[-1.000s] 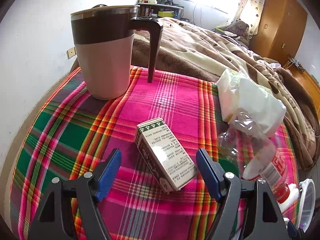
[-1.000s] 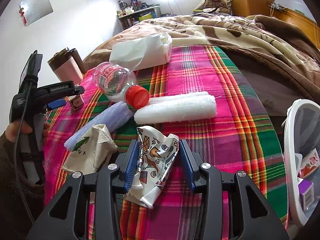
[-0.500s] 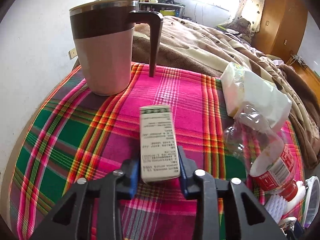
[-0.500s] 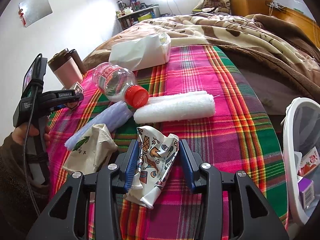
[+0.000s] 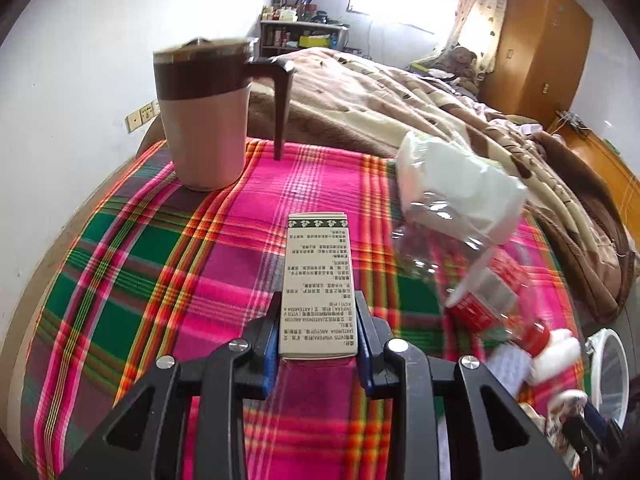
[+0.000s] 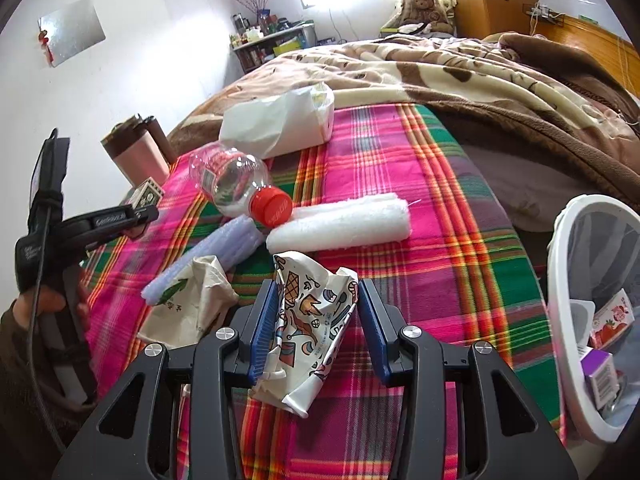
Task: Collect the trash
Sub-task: 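Carry the wrapper and medicine box over the wastebasket and open both tools, then move both open tools back toward the remaining trash on the bed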
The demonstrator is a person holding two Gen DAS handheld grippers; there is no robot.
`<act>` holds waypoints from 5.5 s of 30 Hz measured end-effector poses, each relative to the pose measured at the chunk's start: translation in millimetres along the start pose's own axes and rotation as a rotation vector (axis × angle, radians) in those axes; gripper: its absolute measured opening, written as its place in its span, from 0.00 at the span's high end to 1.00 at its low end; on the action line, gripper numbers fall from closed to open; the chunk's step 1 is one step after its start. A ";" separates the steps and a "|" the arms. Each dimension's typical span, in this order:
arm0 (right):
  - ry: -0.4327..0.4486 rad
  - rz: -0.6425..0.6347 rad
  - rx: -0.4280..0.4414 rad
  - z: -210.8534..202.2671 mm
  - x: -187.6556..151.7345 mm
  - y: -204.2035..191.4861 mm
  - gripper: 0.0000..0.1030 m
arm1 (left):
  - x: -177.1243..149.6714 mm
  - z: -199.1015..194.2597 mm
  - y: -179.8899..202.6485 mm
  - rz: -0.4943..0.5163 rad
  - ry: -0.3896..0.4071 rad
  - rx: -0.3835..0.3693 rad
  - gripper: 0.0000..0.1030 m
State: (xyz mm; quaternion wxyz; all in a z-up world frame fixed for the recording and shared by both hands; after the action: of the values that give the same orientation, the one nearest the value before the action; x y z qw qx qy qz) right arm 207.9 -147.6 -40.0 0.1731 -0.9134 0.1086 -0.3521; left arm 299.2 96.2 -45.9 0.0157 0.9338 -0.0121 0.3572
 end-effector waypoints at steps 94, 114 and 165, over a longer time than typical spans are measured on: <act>0.166 0.279 -0.275 -115.4 21.7 250.4 0.54 | -92.1 -115.2 391.0 0.596 0.075 -0.523 0.42; 0.210 0.220 -0.236 -123.2 23.7 219.1 0.41 | -83.7 -128.6 345.3 0.525 0.121 -0.484 0.30; 0.047 -0.234 0.025 -0.9 40.4 29.9 0.41 | -79.8 -67.1 105.5 0.192 0.018 -0.157 0.25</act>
State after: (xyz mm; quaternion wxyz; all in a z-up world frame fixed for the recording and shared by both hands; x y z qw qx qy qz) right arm 234.4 -188.1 -26.7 0.1398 -0.9089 0.0010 -0.3928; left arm 191.4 -5.8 -47.0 0.0546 0.9210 -0.1294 0.3635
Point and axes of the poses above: each gripper's, at about its wrist camera, not at the fingertips, and z roughly the way its jaws point, y to its right, x to its top, the point moved 4 cm from there along z, roughly the way its jaws point, and after that the axes turned 10 degrees about z, right-handed, at the moved point
